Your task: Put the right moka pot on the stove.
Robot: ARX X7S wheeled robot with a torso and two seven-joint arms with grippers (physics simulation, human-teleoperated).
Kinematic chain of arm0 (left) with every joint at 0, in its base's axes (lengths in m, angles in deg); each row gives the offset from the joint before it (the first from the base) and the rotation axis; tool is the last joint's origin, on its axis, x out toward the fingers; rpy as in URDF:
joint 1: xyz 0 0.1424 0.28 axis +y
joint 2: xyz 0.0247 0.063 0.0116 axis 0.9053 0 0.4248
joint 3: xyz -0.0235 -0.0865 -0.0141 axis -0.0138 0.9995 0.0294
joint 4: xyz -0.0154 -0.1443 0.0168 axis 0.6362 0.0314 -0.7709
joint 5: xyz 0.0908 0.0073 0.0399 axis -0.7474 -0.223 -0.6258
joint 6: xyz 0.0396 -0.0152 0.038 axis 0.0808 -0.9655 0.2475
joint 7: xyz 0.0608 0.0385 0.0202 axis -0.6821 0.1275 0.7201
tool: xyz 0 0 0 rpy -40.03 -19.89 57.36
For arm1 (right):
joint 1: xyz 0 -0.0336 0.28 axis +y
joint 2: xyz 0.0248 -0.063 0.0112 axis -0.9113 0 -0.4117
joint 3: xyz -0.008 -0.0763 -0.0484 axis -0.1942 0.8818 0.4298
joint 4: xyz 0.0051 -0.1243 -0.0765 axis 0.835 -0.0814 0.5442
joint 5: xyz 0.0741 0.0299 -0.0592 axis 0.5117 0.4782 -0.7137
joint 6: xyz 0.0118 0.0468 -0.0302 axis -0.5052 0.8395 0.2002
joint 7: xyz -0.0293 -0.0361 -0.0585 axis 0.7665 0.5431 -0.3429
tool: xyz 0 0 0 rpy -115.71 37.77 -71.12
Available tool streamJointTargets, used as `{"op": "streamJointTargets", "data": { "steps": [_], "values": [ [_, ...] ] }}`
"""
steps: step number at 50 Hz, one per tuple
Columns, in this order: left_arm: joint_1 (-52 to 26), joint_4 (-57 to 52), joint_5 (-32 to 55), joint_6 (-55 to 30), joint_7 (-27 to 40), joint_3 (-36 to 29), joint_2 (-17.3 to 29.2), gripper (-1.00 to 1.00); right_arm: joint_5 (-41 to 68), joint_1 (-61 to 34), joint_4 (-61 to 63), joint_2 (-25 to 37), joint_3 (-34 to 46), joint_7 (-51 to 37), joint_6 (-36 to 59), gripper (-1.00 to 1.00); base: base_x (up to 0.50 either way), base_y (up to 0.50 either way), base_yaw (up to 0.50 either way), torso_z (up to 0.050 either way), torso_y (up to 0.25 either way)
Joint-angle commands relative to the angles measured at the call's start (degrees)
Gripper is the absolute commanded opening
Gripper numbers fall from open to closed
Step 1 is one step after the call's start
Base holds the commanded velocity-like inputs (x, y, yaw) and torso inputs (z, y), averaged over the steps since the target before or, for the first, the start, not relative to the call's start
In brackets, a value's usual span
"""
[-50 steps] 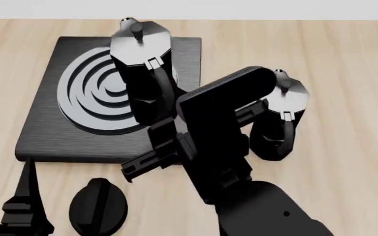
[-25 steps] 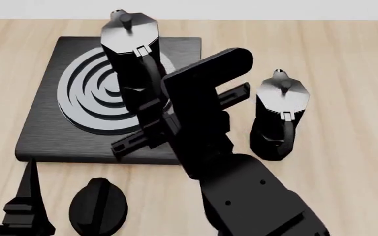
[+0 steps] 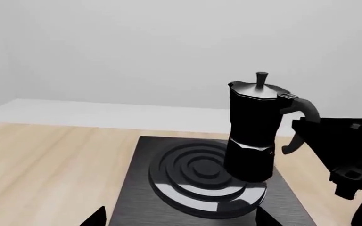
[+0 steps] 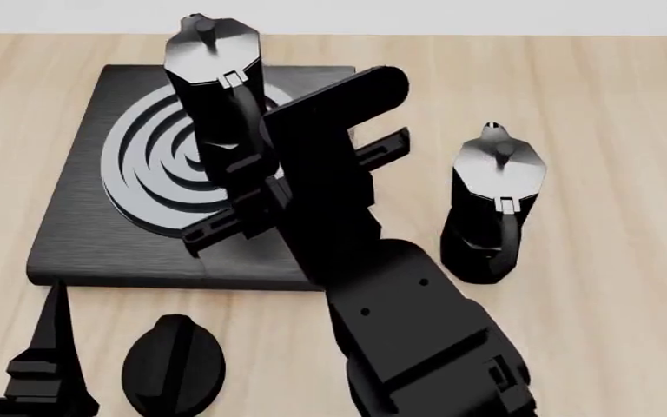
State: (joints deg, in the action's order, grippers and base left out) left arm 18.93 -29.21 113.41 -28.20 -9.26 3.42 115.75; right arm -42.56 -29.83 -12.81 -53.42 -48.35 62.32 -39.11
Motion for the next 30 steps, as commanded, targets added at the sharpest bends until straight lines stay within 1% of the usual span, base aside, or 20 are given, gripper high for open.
{"op": "streamJointTargets", "data": {
  "steps": [1,13,23,25,28,30],
  "values": [
    [0.08,-0.16,0.36,0.27,-0.04,0.08,0.15,1.00,-2.24,-3.16,-6.64,-2.81,1.03,1.91,-4.26,-1.00,0.00,0.00,0.00,0.000,0.010],
    [0.19,-0.07,0.18,0.81,-0.35,-0.27,0.32,1.00,-2.54,-5.61,-12.64,-5.49,2.48,2.91,-7.75,-1.00,0.00,0.00,0.00,0.000,0.001],
    [0.18,-0.21,0.60,0.89,-0.42,-0.21,0.57,1.00,-1.88,-7.96,-20.38,-7.58,3.89,3.87,-12.45,-1.00,0.00,0.00,0.00,0.000,0.001],
    [0.25,-0.25,0.59,0.93,-0.38,-0.20,0.62,1.00,-2.36,-8.30,-22.90,-7.99,4.62,2.83,-15.61,-1.00,0.00,0.00,0.00,0.000,0.000],
    [0.18,-0.24,0.87,0.91,-0.39,-0.10,0.66,1.00,-0.64,-9.40,-25.51,-8.14,6.19,3.56,-16.64,-1.00,0.00,0.00,0.00,0.000,0.000],
    [0.40,0.19,0.19,1.43,-0.43,-0.35,0.50,1.00,1.56,-10.76,-29.02,-8.32,8.18,2.73,-18.99,-1.00,0.00,0.00,0.00,0.005,0.000]
  ]
}}
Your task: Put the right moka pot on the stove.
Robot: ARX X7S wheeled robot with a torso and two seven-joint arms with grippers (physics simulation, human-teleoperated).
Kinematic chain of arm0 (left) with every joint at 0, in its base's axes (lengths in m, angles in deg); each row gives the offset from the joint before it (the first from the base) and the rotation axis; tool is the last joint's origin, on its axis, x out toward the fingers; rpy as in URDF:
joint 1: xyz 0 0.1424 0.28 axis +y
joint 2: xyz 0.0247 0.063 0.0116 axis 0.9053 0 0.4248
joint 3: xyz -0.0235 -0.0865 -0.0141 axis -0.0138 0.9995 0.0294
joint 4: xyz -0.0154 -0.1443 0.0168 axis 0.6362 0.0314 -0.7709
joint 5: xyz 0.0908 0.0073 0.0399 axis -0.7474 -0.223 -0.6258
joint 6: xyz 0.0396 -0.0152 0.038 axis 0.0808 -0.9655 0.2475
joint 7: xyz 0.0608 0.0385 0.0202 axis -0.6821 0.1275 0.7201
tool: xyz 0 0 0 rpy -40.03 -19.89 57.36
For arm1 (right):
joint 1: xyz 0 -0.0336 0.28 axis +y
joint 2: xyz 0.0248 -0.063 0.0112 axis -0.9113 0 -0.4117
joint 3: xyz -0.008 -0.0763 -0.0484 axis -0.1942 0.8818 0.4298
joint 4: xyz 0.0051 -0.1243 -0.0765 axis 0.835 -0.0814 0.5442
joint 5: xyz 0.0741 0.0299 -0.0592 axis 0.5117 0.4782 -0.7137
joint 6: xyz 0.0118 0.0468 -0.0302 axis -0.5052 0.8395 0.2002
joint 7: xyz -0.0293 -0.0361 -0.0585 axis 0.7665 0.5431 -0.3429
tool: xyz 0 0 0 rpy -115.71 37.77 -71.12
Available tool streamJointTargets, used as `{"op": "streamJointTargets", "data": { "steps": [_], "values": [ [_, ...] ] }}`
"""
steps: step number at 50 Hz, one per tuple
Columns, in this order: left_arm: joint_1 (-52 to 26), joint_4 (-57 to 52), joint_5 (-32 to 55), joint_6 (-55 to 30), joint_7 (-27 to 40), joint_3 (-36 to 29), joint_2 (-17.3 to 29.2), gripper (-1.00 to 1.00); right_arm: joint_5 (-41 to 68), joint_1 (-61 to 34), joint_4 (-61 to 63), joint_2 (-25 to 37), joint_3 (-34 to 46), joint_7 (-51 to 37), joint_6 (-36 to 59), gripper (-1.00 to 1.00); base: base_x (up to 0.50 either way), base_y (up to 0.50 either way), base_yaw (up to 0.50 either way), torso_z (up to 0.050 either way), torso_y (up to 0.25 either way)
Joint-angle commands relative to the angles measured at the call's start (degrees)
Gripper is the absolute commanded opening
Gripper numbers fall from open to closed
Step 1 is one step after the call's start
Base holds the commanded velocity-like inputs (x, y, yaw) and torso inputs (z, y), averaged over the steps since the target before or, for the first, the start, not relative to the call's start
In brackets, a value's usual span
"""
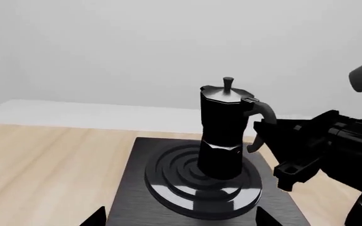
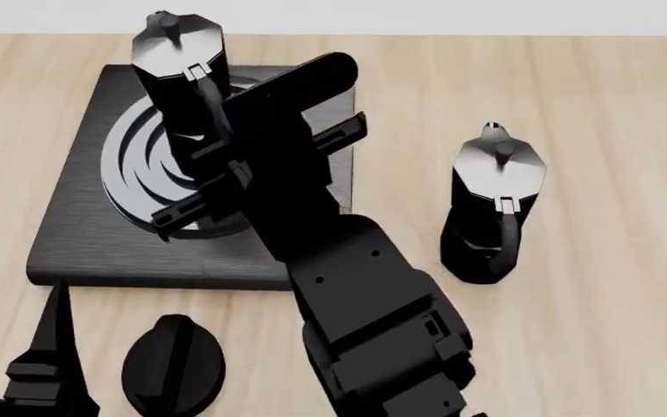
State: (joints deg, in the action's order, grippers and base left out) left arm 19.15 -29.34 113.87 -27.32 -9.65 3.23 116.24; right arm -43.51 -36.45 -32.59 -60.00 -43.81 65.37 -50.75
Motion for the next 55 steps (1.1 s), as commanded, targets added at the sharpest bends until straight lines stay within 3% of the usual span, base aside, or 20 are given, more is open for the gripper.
{"op": "streamJointTargets", "data": {
  "steps": [1,9,16,22,34,54,55],
  "values": [
    [0.19,0.21,-0.17,0.51,0.00,-0.09,0.06,1.00,3.90,-4.84,-10.67,-1.73,4.79,-0.50,-8.34,-1.00,0.00,0.00,0.00,0.000,0.010],
    [0.17,-0.17,-0.05,0.44,0.24,-0.08,0.23,1.00,20.35,-10.06,-21.91,-1.82,20.28,-1.28,-18.63,-1.00,0.00,0.00,0.00,0.000,0.000],
    [0.28,0.12,-0.12,0.84,0.24,-0.08,0.17,1.00,36.74,-13.62,-26.60,-1.84,38.66,-3.44,-26.92,-1.00,0.00,0.00,0.00,0.000,0.001],
    [0.30,-0.22,0.13,0.75,0.35,-0.07,0.33,1.00,44.43,-14.95,-27.92,-1.84,46.92,-4.33,-29.80,-1.00,0.00,0.00,0.00,0.000,0.002],
    [0.54,-0.12,-0.20,1.12,0.45,-0.31,0.43,1.00,49.31,-14.25,-29.62,-1.84,50.57,-3.03,-29.93,-1.00,0.00,0.00,0.00,0.001,0.001],
    [0.40,-0.01,-0.10,1.48,0.71,-0.39,0.47,1.00,45.85,-9.94,-32.34,-1.85,51.91,-3.71,-28.25,-1.00,0.00,0.00,0.00,0.000,0.001],
    [0.61,0.06,-0.26,1.85,0.70,-0.30,0.42,1.00,45.84,-10.20,-32.57,-1.85,52.08,-6.15,-25.52,1.00,0.01,0.00,0.00,0.000,0.000]
  ]
}}
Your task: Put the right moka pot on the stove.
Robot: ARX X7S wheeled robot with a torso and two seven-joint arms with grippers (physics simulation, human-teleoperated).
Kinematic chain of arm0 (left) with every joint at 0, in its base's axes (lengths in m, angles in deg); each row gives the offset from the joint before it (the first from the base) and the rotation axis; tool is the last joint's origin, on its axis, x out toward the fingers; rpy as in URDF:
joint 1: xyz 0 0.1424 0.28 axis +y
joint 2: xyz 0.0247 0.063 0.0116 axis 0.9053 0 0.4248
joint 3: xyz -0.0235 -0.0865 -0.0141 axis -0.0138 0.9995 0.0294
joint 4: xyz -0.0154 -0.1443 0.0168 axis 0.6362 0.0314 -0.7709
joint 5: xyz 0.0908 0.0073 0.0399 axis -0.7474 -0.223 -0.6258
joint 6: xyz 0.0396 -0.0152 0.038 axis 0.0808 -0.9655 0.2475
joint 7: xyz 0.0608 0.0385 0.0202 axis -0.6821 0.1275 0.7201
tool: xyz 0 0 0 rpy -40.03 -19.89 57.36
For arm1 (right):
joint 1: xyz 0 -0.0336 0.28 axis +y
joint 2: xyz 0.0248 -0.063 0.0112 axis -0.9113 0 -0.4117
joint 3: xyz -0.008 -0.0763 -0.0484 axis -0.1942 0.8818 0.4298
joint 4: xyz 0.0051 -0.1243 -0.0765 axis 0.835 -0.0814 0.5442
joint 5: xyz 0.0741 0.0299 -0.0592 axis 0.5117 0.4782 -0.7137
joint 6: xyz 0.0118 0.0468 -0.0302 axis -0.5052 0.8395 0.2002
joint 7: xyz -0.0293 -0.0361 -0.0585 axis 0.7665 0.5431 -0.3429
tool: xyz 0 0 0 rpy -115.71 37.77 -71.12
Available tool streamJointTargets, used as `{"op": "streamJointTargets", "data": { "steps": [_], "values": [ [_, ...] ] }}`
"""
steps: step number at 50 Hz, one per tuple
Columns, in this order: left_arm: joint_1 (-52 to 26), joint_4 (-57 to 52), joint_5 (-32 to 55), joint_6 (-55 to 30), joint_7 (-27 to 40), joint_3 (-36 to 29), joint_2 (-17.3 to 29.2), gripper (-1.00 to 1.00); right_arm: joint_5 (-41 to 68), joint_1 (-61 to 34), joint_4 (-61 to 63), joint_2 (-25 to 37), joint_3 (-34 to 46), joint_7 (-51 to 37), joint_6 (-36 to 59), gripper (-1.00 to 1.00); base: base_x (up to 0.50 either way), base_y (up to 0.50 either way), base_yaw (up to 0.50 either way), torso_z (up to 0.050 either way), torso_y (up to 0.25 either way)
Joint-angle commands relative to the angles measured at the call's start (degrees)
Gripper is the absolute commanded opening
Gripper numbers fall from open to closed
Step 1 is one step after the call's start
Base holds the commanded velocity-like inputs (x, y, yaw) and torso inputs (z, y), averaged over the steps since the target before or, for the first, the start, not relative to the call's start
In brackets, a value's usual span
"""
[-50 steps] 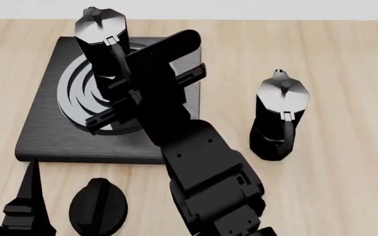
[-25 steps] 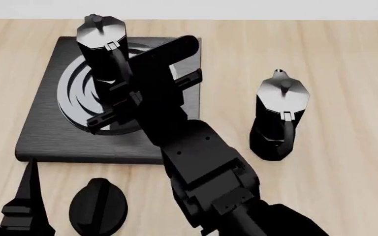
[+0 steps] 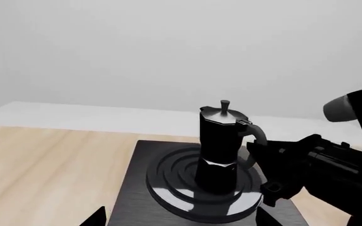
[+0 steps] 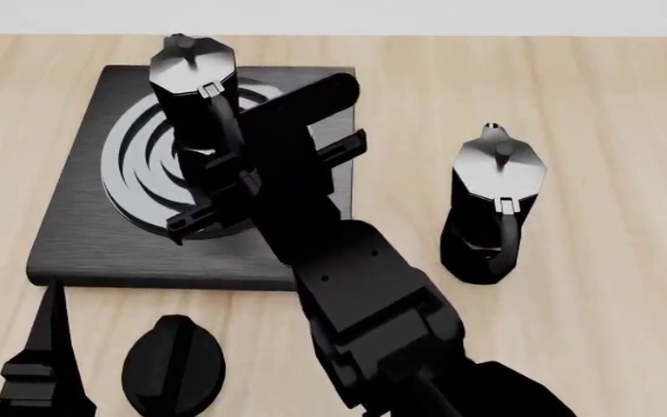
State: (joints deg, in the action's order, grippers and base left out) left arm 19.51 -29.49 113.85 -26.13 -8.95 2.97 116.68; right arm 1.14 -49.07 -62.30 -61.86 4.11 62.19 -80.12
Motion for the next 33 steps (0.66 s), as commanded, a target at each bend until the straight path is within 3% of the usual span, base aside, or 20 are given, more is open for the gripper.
{"op": "streamJointTargets", "data": {
  "steps": [1,8,20,33],
  "values": [
    [0.16,0.01,-0.02,0.45,0.22,0.12,0.01,1.00,1.81,2.62,-3.08,0.01,3.40,-1.06,2.87,1.00,0.00,0.00,0.00,0.000,0.000],
    [-0.09,-0.02,-0.25,0.11,0.61,-0.13,0.06,1.00,1.81,2.21,-2.28,0.22,3.31,-0.94,2.18,1.00,0.00,0.00,0.00,0.000,0.000],
    [-0.09,0.78,-1.79,0.58,1.26,-0.64,-0.19,1.00,-1.62,0.82,42.72,22.99,6.08,-22.66,4.46,1.00,0.00,0.00,0.00,0.000,0.000],
    [-0.21,0.21,-1.93,0.02,1.86,-0.93,0.13,1.00,-7.06,-0.96,71.27,38.91,6.79,-37.58,4.62,1.00,0.00,0.00,0.00,0.000,0.000]
  ]
}}
